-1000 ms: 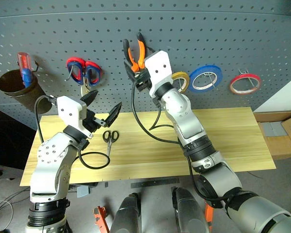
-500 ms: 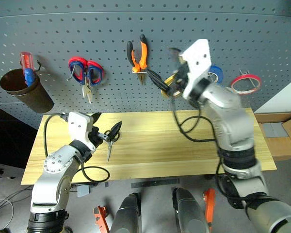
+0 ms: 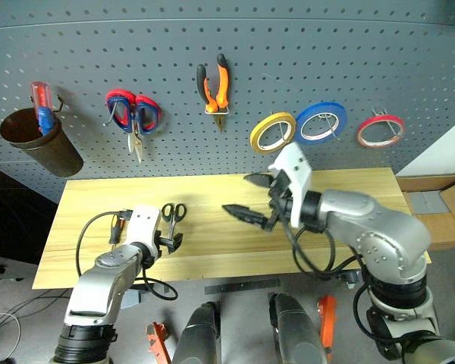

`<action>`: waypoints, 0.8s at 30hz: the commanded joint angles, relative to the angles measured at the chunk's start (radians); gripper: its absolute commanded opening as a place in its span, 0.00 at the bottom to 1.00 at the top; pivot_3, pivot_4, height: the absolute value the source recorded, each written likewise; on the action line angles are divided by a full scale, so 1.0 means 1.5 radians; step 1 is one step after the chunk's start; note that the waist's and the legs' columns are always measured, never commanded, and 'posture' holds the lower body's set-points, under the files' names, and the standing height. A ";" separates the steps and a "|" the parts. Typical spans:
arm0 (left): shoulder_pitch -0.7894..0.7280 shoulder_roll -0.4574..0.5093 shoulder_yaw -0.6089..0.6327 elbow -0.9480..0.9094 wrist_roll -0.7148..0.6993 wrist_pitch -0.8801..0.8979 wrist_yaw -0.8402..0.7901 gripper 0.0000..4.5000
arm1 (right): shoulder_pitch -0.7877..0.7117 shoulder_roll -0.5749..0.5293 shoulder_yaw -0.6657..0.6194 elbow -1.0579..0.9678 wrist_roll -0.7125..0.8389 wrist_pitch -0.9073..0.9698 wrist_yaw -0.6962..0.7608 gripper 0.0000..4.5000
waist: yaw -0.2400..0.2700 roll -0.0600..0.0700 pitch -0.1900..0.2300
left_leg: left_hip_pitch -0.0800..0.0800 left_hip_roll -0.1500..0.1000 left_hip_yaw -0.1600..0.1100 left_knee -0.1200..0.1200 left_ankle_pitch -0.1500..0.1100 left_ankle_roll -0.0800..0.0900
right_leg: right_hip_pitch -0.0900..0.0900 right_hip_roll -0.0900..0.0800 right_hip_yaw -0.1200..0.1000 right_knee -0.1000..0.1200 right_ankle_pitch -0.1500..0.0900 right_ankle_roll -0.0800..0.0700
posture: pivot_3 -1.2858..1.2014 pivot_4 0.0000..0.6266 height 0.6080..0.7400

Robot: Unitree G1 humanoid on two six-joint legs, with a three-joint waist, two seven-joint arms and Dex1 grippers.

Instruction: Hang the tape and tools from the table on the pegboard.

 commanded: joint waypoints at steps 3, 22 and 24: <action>-0.044 -0.024 -0.010 0.078 0.030 -0.019 0.022 1.00 | -0.001 -0.037 0.059 -0.031 -0.034 -0.037 -0.013 0.97 | 0.001 0.000 0.000 | 0.000 0.000 0.000 0.000 0.000 0.000 | 0.000 0.000 0.000 0.000 0.000 0.000 | 0.50 0.44 1.00; -0.097 -0.068 0.007 0.217 0.057 -0.078 0.033 0.16 | -0.014 -0.068 0.068 -0.025 -0.050 -0.049 -0.008 0.98 | -0.001 0.000 -0.002 | 0.000 0.000 0.000 0.000 0.000 0.000 | 0.000 0.000 0.000 0.000 0.000 0.000 | 0.48 0.44 1.00; -0.093 -0.069 0.007 0.215 0.058 -0.085 0.032 0.03 | -0.013 -0.073 0.067 -0.023 -0.052 -0.051 -0.008 0.98 | -0.001 -0.001 -0.002 | 0.000 0.000 0.000 0.000 0.000 0.000 | 0.000 0.000 0.000 0.000 0.000 0.000 | 0.48 0.44 1.00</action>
